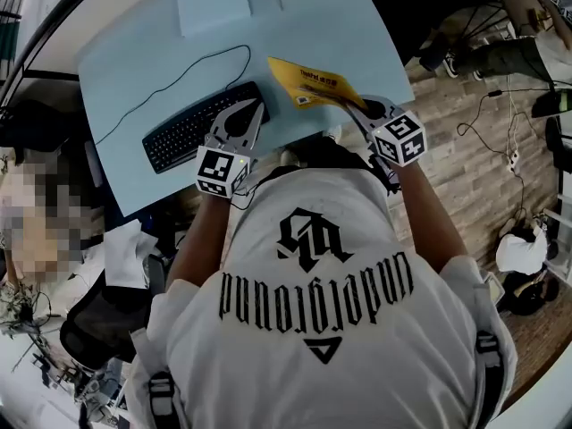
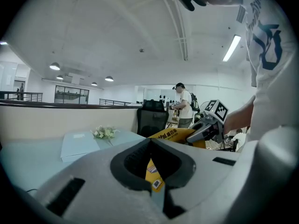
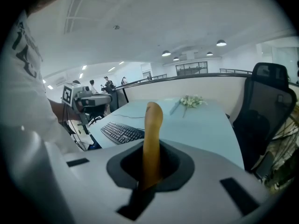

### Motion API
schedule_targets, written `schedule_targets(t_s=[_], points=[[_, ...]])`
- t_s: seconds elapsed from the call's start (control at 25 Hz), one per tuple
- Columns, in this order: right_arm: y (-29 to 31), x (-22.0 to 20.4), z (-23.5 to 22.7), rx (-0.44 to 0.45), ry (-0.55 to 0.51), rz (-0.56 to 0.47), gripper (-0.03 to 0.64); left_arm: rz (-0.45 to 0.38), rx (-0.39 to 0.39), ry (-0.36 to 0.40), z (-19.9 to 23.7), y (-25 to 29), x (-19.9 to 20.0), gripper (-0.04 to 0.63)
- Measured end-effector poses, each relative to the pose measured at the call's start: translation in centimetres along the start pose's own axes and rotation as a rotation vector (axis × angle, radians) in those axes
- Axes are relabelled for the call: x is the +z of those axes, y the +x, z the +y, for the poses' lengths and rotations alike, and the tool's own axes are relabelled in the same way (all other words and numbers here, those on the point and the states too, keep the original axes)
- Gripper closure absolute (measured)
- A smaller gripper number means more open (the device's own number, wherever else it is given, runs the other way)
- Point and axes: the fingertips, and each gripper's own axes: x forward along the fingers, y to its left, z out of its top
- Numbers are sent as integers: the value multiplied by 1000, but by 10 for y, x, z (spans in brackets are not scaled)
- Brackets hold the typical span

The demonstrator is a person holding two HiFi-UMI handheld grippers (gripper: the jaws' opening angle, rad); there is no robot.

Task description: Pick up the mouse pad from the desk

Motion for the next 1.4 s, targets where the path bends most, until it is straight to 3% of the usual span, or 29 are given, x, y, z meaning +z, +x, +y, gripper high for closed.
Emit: schedule_targets(t_s=[0.28, 0.6, 1.4], points=[[-38, 7, 14, 21, -11, -51, 594, -22, -13, 25, -21, 0, 14, 588], [-86, 7, 16, 82, -9, -119, 595, -23, 37, 24, -56, 1, 23, 588], [-215, -81, 10, 239, -6, -181, 594, -12, 154, 38, -239, 8, 11, 588]])
